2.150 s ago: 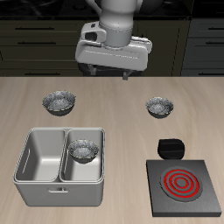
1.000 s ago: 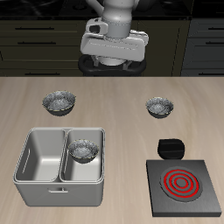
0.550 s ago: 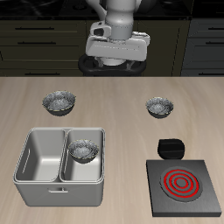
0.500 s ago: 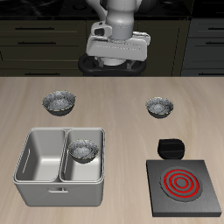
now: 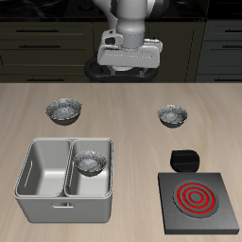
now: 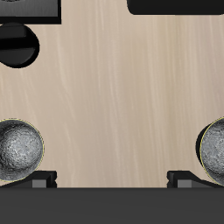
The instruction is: Place the smallest bowl in the left side of the drainer and the medium bowl in the right side
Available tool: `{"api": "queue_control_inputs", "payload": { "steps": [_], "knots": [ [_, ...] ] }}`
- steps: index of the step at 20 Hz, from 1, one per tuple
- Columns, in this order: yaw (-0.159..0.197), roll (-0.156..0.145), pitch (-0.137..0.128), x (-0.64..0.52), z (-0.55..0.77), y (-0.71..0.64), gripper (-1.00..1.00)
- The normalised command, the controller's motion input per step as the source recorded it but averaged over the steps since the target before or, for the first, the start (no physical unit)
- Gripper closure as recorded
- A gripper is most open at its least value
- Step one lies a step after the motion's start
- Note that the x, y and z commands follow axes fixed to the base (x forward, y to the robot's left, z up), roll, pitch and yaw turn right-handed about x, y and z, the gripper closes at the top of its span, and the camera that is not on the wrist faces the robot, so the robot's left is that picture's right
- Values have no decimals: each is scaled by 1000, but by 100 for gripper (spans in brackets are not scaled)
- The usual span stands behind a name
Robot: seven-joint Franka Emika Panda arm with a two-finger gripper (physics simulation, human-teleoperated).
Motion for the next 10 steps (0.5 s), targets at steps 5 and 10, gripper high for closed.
{"api": "queue_control_inputs", "payload": {
  "steps": [5, 10],
  "knots": [
    [-15, 36, 20, -262, -161, 89, -100],
    [27, 8, -19, -109, -11, 170, -100]
  ]
}}
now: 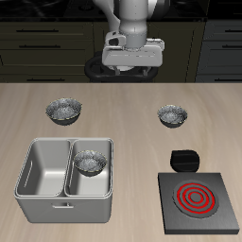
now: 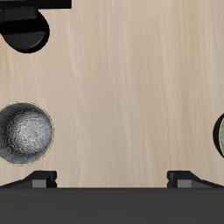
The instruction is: Place the smallest bowl in the left side of the drainer and the medium bowl in the right side
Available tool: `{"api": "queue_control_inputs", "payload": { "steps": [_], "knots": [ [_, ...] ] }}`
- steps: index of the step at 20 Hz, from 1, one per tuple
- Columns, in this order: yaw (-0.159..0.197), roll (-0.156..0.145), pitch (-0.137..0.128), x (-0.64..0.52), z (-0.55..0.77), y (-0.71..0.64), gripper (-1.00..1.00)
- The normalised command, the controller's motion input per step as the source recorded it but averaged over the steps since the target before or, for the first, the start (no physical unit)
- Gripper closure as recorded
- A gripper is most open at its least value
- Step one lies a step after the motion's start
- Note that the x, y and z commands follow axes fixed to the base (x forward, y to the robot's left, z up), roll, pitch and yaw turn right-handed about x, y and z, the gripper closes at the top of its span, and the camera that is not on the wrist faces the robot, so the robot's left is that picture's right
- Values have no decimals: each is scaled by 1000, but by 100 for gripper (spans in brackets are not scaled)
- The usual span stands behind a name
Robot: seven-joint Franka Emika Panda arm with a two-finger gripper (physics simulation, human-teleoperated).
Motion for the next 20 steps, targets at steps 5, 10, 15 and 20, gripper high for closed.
{"api": "queue_control_inputs", "payload": {
  "steps": [5, 10, 15, 20],
  "knots": [
    [-1, -53, 32, 183, -75, 238, -100],
    [20, 29, 35, 101, -155, 389, -100],
    [8, 75, 21, -56, -120, 495, -100],
    [18, 33, 16, -19, -226, 219, -100]
  ]
}}
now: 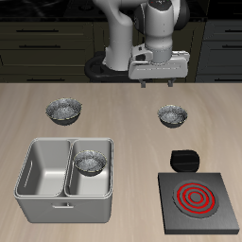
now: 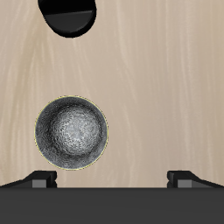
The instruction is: Place the smallest bowl in the left side of the drainer and the medium bowl in the right side
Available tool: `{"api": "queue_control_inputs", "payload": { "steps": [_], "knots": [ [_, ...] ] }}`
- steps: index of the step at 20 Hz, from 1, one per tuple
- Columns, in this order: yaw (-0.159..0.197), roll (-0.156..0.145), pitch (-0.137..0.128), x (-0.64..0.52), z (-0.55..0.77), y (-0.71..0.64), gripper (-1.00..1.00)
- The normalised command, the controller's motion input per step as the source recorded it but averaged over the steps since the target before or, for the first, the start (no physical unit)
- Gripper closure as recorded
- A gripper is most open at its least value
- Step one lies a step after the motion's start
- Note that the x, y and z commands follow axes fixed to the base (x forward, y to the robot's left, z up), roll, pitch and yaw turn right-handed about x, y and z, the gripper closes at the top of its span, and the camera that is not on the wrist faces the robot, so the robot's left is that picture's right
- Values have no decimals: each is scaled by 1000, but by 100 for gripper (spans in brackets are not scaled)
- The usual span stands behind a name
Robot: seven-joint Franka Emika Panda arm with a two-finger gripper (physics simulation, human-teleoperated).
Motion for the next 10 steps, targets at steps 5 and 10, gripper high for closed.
{"api": "queue_control_inputs", "payload": {
  "steps": [5, 10],
  "knots": [
    [-27, -9, 41, 128, -297, -25, -100],
    [9, -15, 11, 77, -308, 47, -100]
  ]
}}
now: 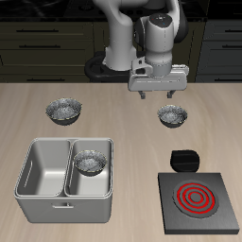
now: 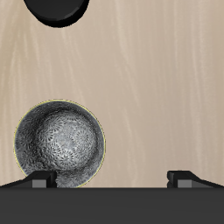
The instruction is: Place the smallest bowl in the left side of the drainer and the medium bowl in the right side
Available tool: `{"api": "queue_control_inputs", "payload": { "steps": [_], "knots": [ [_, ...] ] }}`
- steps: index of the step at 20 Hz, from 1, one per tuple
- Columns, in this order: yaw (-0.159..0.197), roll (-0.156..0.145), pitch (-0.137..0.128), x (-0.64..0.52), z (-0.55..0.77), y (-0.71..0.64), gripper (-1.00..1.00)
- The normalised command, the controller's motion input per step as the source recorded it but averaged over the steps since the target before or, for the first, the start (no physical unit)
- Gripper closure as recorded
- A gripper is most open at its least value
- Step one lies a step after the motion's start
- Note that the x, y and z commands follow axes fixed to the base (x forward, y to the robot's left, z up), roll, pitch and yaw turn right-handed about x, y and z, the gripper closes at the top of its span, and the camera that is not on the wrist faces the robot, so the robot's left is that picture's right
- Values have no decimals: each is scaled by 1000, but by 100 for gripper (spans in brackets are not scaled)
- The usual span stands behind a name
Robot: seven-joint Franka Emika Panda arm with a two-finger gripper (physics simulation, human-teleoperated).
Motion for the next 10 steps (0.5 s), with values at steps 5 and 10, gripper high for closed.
{"api": "queue_control_inputs", "payload": {
  "steps": [5, 10],
  "knots": [
    [-17, 10, 77, 90, -490, 5, -100],
    [5, 4, 62, -92, -580, -14, -100]
  ]
}}
